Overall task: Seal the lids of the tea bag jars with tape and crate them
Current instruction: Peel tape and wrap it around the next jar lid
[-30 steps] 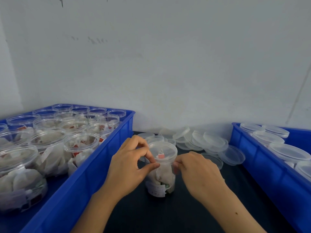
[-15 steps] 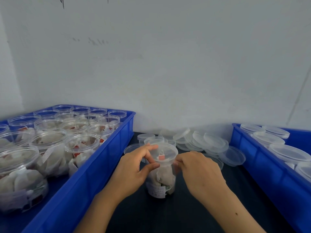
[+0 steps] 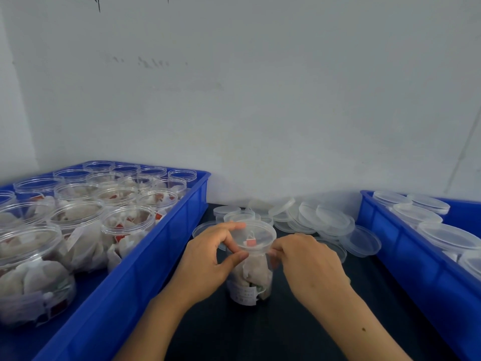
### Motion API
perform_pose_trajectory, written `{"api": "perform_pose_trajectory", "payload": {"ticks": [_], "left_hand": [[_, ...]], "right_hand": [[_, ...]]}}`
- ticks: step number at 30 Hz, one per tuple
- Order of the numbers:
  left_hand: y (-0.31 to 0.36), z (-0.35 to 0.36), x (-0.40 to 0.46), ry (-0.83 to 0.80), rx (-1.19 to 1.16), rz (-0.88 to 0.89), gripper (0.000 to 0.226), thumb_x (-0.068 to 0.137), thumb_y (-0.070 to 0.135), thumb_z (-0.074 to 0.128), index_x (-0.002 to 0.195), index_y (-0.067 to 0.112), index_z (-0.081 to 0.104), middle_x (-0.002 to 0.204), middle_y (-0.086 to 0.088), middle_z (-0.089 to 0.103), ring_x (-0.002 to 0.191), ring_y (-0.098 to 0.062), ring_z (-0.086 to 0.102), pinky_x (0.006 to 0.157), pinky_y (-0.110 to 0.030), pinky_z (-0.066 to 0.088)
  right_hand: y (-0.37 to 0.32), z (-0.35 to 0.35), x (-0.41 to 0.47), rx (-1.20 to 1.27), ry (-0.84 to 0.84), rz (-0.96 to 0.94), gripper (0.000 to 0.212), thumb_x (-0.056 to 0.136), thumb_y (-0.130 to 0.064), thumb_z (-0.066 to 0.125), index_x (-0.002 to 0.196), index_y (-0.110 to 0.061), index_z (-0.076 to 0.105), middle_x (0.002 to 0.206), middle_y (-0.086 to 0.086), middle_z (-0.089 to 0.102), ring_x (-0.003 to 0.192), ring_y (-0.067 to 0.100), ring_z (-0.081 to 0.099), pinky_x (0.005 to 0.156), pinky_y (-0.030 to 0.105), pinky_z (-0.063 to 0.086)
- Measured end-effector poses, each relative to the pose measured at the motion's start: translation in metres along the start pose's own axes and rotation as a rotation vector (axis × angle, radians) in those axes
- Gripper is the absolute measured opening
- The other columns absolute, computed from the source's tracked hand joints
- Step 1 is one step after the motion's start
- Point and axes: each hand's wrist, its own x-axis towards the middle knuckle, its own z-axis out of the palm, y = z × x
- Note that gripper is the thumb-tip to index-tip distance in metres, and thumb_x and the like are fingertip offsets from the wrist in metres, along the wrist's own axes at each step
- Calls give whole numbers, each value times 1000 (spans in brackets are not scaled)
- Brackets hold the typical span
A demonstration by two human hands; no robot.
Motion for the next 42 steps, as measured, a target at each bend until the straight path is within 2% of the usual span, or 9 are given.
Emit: {"api": "perform_pose_trajectory", "payload": {"ticks": [3,6,10,19,23,28,37,40,42], "left_hand": [[-1,5,-1,32,-163,-68,16,78,30,75,79,24,60,132,20,56,128,2,46,106,-26,37],[0,12,0,110,-478,-233,51,61,30,80,98,17,47,130,11,53,123,-8,54,103,-31,47],[-8,19,2,41,-526,-291,78,63,38,87,127,32,42,129,17,53,119,0,52,98,-23,46],[4,49,3,221,-614,-282,81,52,36,89,120,30,46,104,33,60,99,10,60,75,-7,48],[8,38,0,209,-537,-265,76,47,59,86,111,32,55,103,24,67,94,1,66,76,-22,56],[14,32,-3,128,-443,-307,83,38,80,77,105,34,58,95,18,71,87,-1,69,81,-34,57],[27,32,-3,23,-546,-369,88,35,78,79,105,26,62,97,6,73,90,-13,71,89,-46,55],[29,32,-4,13,-586,-386,86,38,72,82,107,23,62,99,4,73,92,-14,70,91,-45,55],[29,31,-3,-8,-601,-392,80,43,66,81,106,21,63,99,3,73,92,-13,70,91,-42,54]], "right_hand": [[-2,2,1,-16,3,2,26,93,-8,44,97,-25,64,105,-1,58,90,21,60,70,28,42],[-3,3,2,-59,-9,2,25,95,-11,43,102,-23,64,104,0,56,84,21,56,69,28,40],[-4,4,3,-81,10,-10,22,97,-16,43,101,-23,63,95,-2,51,78,19,53,67,27,39],[-2,2,4,-66,-52,-12,19,99,-19,42,102,-25,60,99,-3,49,83,18,51,71,28,43],[4,-9,-9,29,-74,-48,21,100,-19,43,90,-29,58,86,-7,57,84,16,58,75,32,50],[14,-9,-21,-37,-54,-89,20,102,-20,37,104,-34,51,90,-8,57,79,13,57,75,30,50],[32,5,-34,100,-4,-28,14,105,-30,26,96,-35,36,69,-4,49,57,8,46,66,31,49],[31,10,-33,146,15,2,5,104,-31,28,106,-35,31,69,-2,51,59,8,49,68,31,51],[31,11,-34,200,69,6,21,103,-36,30,123,-33,26,69,-5,51,61,9,53,64,30,50]]}}
